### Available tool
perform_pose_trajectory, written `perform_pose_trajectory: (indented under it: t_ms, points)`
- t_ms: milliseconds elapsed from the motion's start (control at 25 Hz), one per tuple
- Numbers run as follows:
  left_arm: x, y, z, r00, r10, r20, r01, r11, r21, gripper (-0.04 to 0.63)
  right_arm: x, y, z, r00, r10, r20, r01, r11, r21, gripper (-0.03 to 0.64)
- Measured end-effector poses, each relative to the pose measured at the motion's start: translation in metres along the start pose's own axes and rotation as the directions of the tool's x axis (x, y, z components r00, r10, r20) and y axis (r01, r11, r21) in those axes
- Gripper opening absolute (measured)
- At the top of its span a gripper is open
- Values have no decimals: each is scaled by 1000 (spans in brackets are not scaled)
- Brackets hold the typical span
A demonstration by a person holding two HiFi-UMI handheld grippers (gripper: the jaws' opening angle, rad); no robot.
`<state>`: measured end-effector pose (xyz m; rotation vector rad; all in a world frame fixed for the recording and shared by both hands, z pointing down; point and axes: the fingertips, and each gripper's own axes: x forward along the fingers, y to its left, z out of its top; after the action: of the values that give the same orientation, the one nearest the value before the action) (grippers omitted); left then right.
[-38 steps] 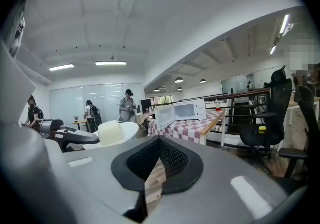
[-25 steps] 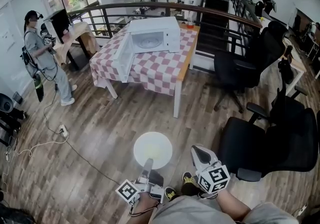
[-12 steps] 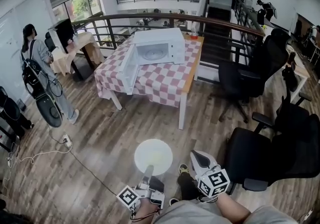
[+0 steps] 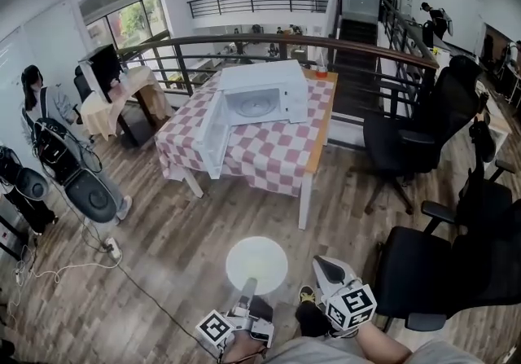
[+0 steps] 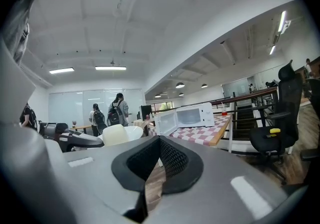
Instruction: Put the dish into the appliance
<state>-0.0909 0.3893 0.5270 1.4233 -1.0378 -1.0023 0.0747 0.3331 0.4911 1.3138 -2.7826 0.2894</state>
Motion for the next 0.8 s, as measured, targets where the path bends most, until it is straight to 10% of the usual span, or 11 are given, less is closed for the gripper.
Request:
perform_pose_trajectory:
  t_ms: [800]
  points:
    - [159,-6,38,1000,4,19,-4,1000,19,25,127,-95,45,997,77,6,-77,997,-19,-2]
